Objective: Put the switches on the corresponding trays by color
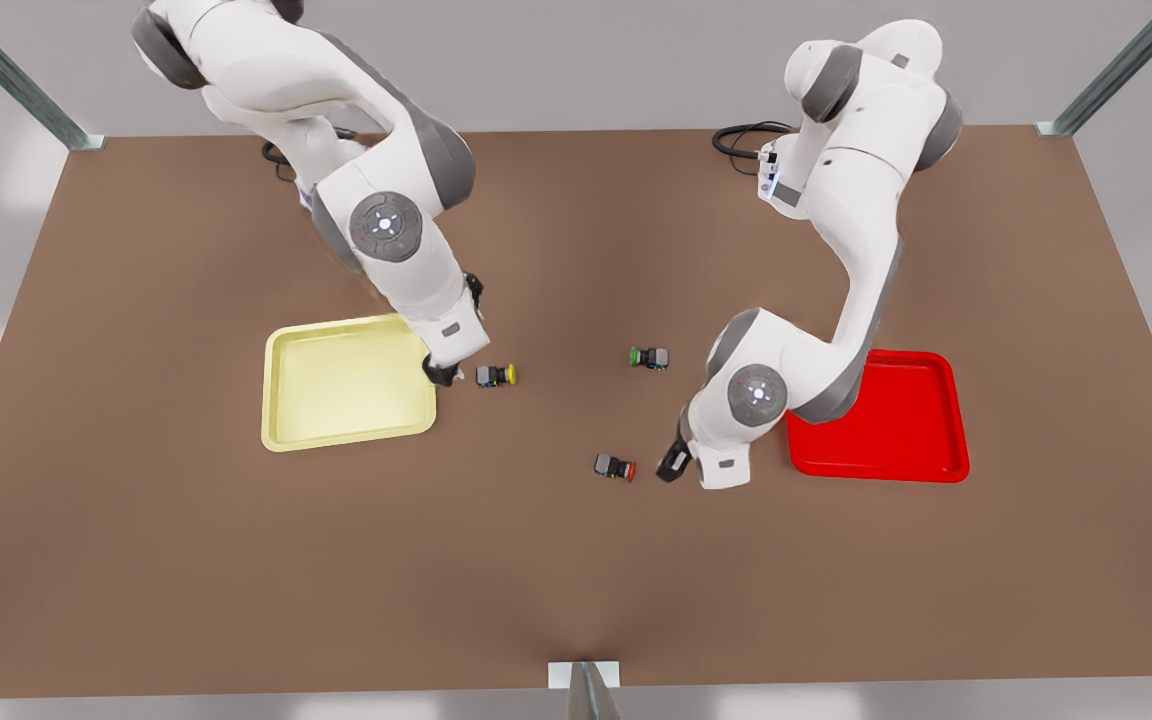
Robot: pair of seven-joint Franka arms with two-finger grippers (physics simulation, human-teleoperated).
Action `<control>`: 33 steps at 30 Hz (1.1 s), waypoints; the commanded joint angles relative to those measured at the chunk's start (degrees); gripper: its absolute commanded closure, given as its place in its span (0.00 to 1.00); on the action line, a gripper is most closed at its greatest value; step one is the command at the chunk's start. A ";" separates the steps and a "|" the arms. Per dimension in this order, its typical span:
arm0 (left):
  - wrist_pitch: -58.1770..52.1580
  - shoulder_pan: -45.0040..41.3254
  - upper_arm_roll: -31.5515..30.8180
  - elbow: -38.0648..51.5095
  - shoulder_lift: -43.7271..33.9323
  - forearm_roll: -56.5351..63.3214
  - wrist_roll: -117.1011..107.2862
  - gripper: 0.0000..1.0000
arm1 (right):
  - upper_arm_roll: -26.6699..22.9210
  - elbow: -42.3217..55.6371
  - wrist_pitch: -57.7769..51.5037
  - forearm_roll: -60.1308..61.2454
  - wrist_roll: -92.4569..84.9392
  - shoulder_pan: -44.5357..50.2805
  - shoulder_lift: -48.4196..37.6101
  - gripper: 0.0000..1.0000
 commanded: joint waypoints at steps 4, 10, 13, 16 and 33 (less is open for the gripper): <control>4.14 -2.22 -0.09 0.38 3.66 2.22 -4.62 0.00 | -0.25 0.60 4.43 -2.97 -0.62 6.60 6.65 0.00; 8.27 -4.24 -0.44 5.83 11.31 7.92 -25.18 0.00 | -0.42 -3.70 8.92 -4.90 -5.02 7.92 11.14 0.00; 11.61 -6.00 -0.36 6.18 12.98 9.07 -32.39 0.00 | -0.69 -8.80 8.04 -4.90 -5.45 4.67 8.50 0.00; 11.97 -7.49 -0.44 10.75 16.67 9.52 -36.18 0.00 | -0.69 -12.06 9.09 -6.39 -6.95 3.08 8.06 0.00; 19.09 -7.49 -2.38 -1.11 13.51 11.53 -34.07 0.00 | -3.68 -27.17 24.03 -11.31 2.54 5.28 6.57 0.00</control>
